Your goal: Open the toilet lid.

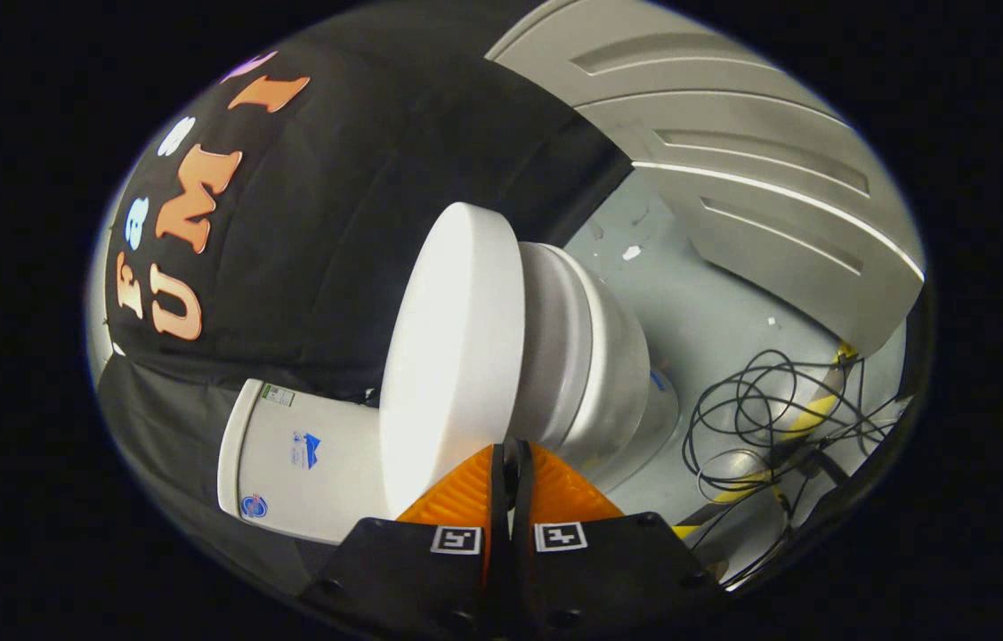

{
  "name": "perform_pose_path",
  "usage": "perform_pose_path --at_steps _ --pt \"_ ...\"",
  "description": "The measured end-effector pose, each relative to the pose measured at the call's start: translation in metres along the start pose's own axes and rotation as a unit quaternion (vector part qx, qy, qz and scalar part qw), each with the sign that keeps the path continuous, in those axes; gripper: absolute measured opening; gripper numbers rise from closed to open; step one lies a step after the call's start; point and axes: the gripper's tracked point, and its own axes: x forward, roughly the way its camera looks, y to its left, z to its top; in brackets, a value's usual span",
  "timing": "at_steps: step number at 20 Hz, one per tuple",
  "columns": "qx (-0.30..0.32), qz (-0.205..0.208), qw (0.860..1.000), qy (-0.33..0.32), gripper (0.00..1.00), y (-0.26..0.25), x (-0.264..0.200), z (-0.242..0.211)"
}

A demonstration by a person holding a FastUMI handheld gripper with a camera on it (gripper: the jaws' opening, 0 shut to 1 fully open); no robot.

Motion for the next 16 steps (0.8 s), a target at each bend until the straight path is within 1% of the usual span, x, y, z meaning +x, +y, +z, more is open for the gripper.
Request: perform_pose_path --at_steps 5,10,14,16 --pt "-0.065 -0.007 0.998 -0.017 0.08 0.026 -0.012 0.007" --pt "-0.101 -0.019 0.994 -0.032 0.08 0.042 -0.020 0.010" --pt "-0.159 -0.031 0.986 -0.051 0.08 0.072 -0.033 0.015" --pt "-0.184 -0.046 0.980 -0.052 0.08 0.088 -0.039 0.015"
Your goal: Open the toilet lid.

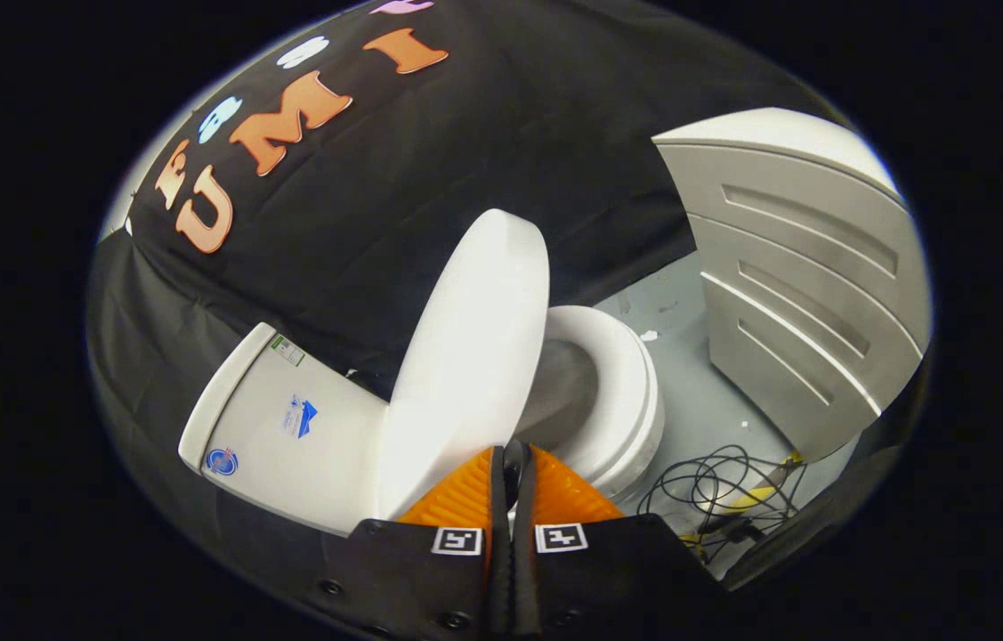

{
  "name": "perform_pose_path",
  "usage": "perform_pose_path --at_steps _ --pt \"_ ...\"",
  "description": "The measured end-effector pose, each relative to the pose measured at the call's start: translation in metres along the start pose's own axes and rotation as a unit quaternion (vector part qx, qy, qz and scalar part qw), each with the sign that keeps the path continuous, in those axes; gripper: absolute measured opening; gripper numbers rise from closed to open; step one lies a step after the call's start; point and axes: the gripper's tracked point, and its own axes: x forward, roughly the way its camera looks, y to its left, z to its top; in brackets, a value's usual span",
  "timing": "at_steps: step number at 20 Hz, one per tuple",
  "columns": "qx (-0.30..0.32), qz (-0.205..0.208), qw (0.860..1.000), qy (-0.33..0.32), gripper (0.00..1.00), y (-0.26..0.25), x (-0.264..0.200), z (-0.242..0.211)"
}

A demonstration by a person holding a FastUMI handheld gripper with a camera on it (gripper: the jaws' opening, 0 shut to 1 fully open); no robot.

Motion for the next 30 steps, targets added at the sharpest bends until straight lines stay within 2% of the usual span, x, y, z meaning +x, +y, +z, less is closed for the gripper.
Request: perform_pose_path --at_steps 9,13,19,30 --pt "-0.073 -0.028 0.996 -0.035 0.08 0.042 -0.016 0.017" --pt "-0.137 -0.044 0.988 -0.055 0.08 0.066 -0.026 0.022" --pt "-0.169 -0.061 0.981 -0.075 0.08 0.096 -0.035 0.027" --pt "-0.271 -0.103 0.948 -0.134 0.08 0.163 -0.047 0.030"
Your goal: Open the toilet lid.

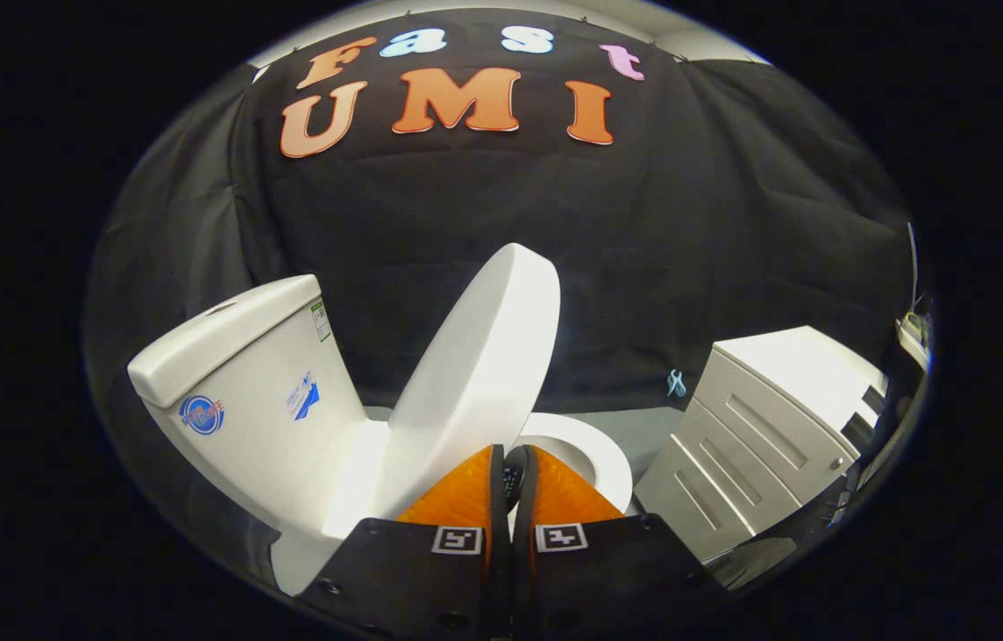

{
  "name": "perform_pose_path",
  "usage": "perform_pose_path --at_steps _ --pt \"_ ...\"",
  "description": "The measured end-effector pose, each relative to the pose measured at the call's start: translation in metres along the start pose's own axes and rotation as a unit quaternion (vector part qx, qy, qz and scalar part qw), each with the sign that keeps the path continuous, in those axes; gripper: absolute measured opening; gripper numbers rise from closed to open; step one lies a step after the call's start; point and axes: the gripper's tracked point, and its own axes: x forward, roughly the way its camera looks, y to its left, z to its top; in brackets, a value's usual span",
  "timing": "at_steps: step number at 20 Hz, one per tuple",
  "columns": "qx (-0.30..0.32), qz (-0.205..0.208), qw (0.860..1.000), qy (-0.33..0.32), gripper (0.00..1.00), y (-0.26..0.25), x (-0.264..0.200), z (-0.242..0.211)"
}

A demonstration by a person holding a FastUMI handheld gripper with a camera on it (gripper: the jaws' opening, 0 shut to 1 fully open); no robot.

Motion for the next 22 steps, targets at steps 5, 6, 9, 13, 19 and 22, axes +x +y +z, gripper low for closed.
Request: perform_pose_path --at_steps 5,6,9,13,19,22 --pt "-0.039 -0.006 0.999 -0.028 0.08 0.028 -0.008 0.015" --pt "-0.042 -0.007 0.999 -0.032 0.08 0.032 -0.009 0.016" --pt "-0.032 -0.011 0.999 -0.038 0.08 0.037 -0.009 0.019" --pt "-0.045 -0.016 0.997 -0.057 0.08 0.051 -0.013 0.025" --pt "-0.058 -0.025 0.994 -0.085 0.08 0.078 -0.020 0.033" --pt "-0.078 -0.019 0.992 -0.097 0.08 0.095 -0.025 0.038"
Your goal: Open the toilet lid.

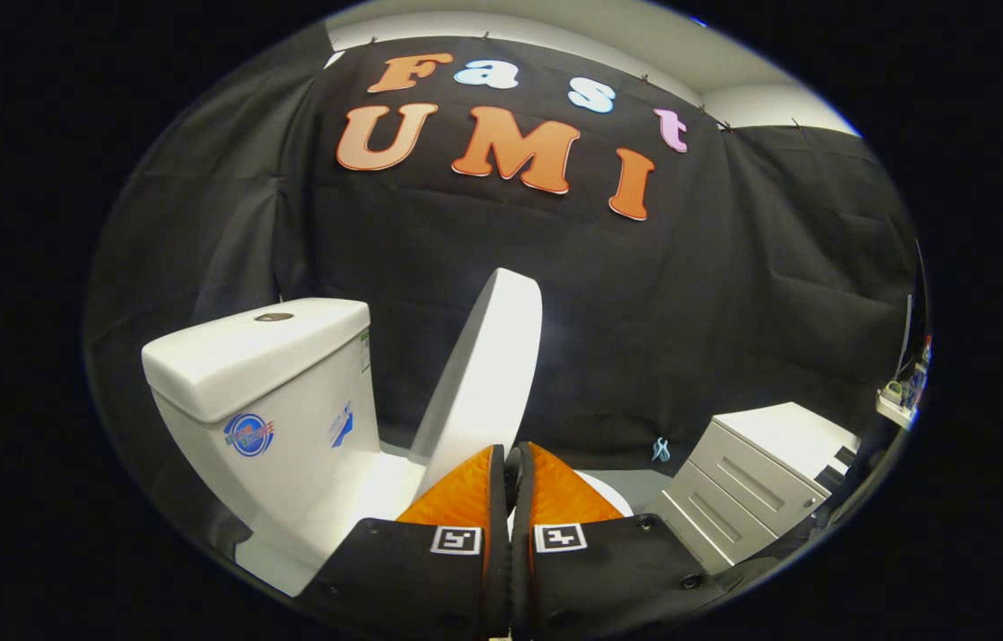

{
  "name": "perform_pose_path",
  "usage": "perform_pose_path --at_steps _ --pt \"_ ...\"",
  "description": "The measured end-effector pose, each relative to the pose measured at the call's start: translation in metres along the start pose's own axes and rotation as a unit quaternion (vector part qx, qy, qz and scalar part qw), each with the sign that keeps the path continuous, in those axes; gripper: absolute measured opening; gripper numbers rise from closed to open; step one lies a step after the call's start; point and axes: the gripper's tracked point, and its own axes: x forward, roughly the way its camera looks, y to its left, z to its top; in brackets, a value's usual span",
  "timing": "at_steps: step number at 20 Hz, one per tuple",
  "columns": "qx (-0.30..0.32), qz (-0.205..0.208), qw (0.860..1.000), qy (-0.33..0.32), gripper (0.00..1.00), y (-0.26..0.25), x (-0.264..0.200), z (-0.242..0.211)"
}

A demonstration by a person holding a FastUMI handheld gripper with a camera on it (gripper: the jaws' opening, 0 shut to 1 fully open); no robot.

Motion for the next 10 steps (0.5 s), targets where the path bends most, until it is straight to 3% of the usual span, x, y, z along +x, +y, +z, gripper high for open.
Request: perform_pose_path --at_steps 10 --pt "-0.030 0.045 0.998 -0.039 0.08 0.061 -0.012 0.020"
